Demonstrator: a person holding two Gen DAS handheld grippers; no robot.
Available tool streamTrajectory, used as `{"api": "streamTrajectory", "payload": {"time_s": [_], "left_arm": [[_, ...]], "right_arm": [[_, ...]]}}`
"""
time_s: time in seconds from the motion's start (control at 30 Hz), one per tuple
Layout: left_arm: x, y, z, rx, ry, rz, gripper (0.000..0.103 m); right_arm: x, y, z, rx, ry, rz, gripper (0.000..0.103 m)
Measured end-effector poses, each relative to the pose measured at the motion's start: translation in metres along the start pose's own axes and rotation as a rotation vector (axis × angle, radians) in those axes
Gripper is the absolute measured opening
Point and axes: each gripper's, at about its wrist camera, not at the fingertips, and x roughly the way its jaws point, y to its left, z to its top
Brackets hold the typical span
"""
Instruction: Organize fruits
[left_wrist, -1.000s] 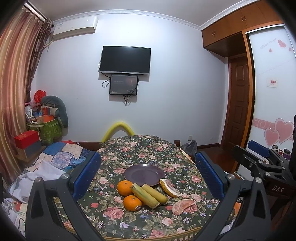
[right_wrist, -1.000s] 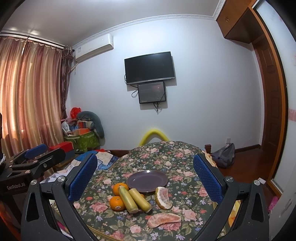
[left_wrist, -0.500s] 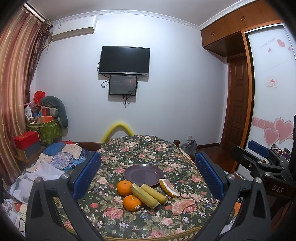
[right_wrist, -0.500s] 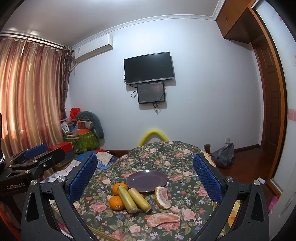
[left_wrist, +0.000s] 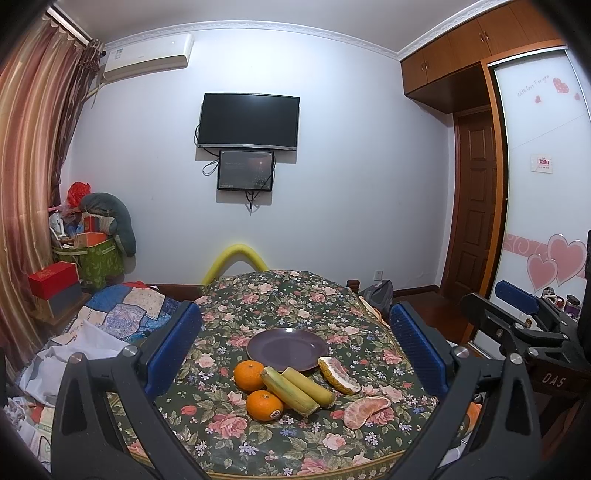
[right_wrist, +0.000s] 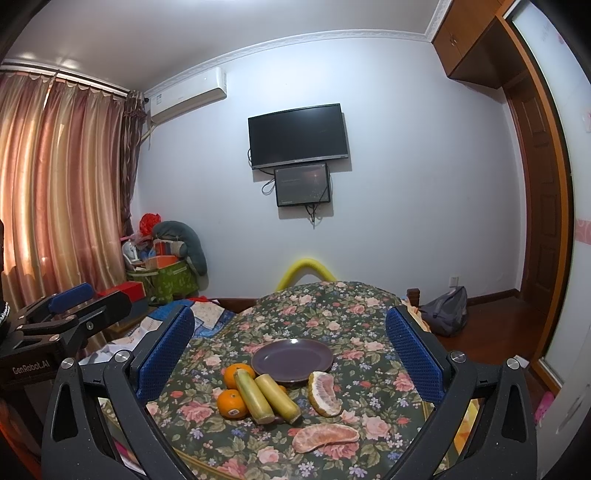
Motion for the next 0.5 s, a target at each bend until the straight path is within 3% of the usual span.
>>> {"api": "streamTrajectory", "payload": {"time_s": [0.5], "left_arm": [[0.012,0.005,-0.007,0.005,0.025,0.0,0.103]], "right_arm": [[0.012,-0.005,-0.006,0.01,0.053,-0.021,0.103]]}}
